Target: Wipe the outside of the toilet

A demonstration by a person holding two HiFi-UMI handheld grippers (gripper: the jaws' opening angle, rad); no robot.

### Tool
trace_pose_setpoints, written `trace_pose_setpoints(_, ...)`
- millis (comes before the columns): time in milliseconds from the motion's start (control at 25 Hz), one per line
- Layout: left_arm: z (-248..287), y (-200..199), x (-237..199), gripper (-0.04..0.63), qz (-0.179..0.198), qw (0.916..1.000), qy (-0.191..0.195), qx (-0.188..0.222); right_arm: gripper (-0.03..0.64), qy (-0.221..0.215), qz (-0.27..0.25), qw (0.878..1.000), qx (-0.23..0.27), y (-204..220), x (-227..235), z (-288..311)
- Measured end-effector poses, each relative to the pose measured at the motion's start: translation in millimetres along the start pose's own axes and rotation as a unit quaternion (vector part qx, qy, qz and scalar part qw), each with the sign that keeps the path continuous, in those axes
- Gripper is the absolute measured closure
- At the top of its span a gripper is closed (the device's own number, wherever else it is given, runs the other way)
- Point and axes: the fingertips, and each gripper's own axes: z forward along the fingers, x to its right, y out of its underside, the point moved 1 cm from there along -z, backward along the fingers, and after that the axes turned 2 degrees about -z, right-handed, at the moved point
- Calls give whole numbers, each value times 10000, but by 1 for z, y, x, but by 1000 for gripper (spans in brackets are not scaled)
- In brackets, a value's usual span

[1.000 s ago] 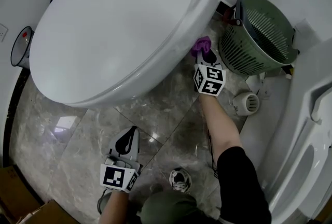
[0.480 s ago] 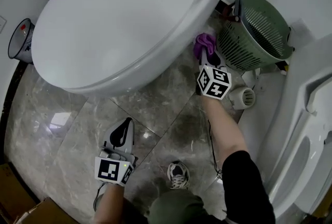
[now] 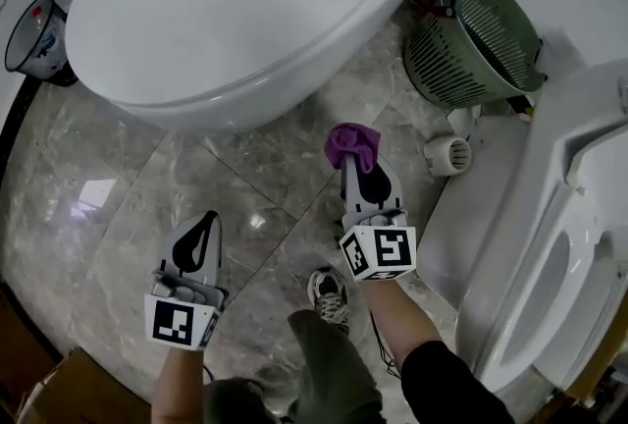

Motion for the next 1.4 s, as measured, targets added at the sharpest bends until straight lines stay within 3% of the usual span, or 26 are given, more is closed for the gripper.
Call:
trace_pose_setpoints(240, -72, 4, -16, 594, -218, 9991, -374, -6, 554, -200, 806, 9965, -114, -5, -71, -63)
trace_pose_setpoints(560, -166, -27, -1, 595, -628, 9962, -595, -93, 554, -474, 718, 9954, -422, -57, -141, -138)
trace_pose_setpoints(1040, -259, -180, 36, 594, -834, 9944, -642, -106, 554, -1043, 246, 9904, -873, -214, -183, -225)
trace_pose_setpoints(1400, -293, -321, 55, 594, -803, 9938, -768, 21, 554, -1356, 393, 9871, -753, -356, -206, -239)
